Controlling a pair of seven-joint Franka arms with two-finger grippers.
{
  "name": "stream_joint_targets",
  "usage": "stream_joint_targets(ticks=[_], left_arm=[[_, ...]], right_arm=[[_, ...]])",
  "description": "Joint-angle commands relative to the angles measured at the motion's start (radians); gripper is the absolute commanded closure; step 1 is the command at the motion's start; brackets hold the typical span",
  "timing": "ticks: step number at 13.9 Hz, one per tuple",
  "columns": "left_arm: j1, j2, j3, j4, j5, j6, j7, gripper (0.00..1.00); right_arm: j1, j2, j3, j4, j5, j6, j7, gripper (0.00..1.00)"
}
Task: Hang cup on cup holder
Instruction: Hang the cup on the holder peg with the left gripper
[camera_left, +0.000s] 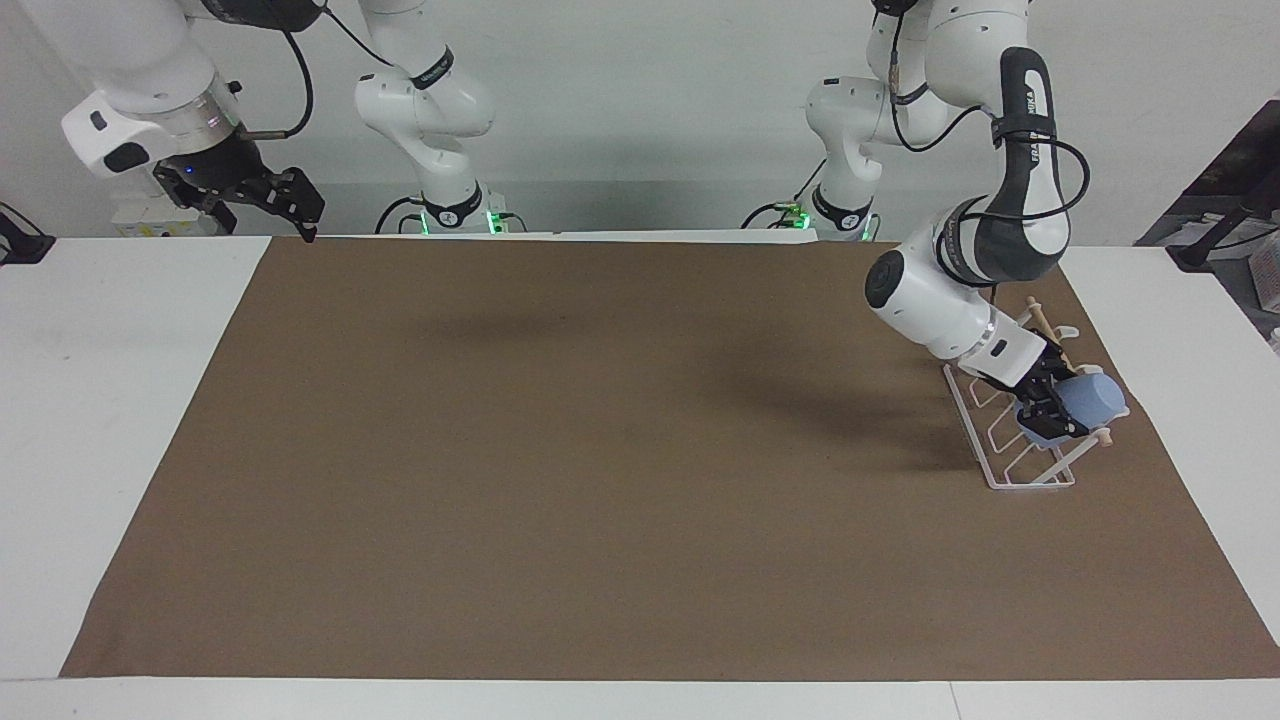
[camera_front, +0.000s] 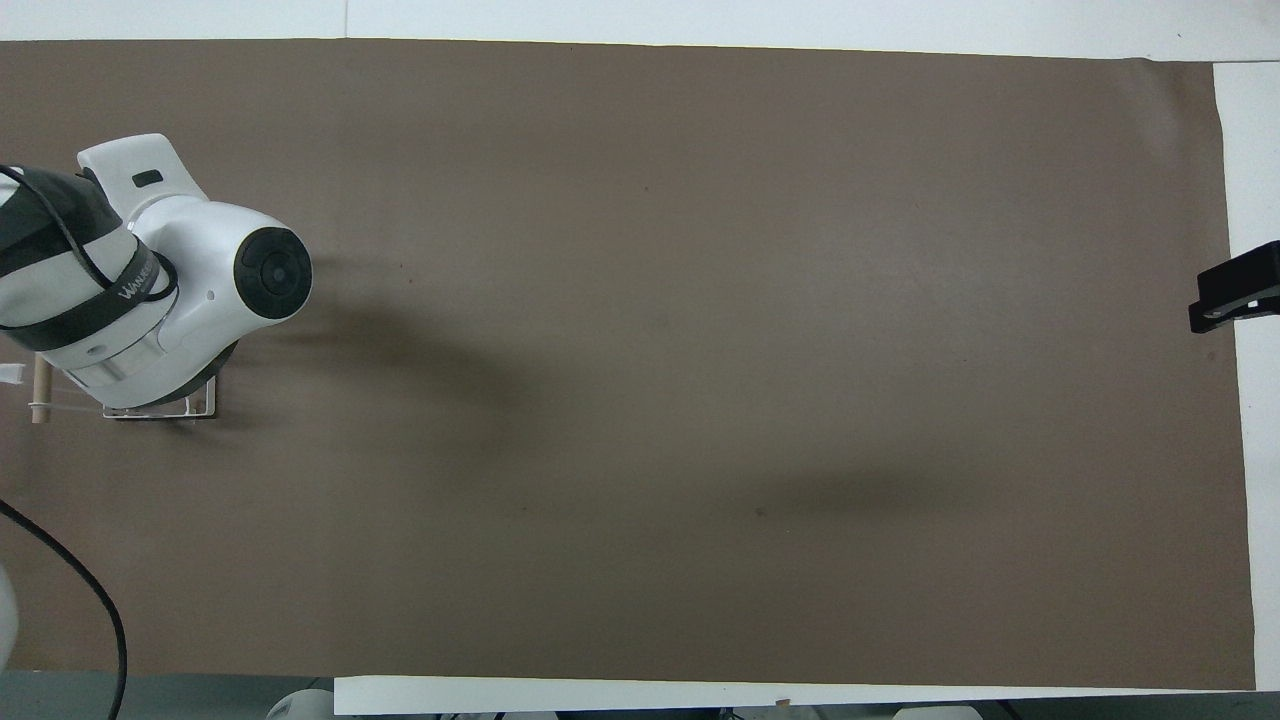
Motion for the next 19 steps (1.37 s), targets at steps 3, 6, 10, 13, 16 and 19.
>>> stream_joint_targets(ticks=[3,6,10,13,16,19], left_arm=[[0.002,-0.003,-0.001,-0.012,-0.004,-0.005,0.097,0.00],[-0.004,-0.019,-0.002,0.090,-0.168,-0.088,0.301,0.00],[-0.004,-0.017,-0.002,0.259,-0.353,-0.178,0.561,0.00],[0.008,-0.020,0.001,0.391,-0.568,-0.238,0.821,0.00],[0.074,-0.025,0.009,0.489,-0.835,-0.345,1.116,0.00],[0.103,-0.045,0.012,0.500,-1.014,-0.427,1.349,0.00]], right_arm=[[-0.009,-0.021,0.001,-0.025,0.016,-0.001,-0.026,0.01],[-0.010,-0.025,0.001,-0.034,0.016,0.003,-0.026,0.01],[-0.010,-0.025,0.001,-0.034,0.016,0.007,-0.025,0.01],[-0.010,-0.025,0.001,-0.036,0.019,0.007,-0.023,0.01],[-0.010,-0.027,0.001,-0.043,0.020,0.012,-0.025,0.01],[-0.010,-0.028,0.001,-0.045,0.020,0.012,-0.023,0.01]])
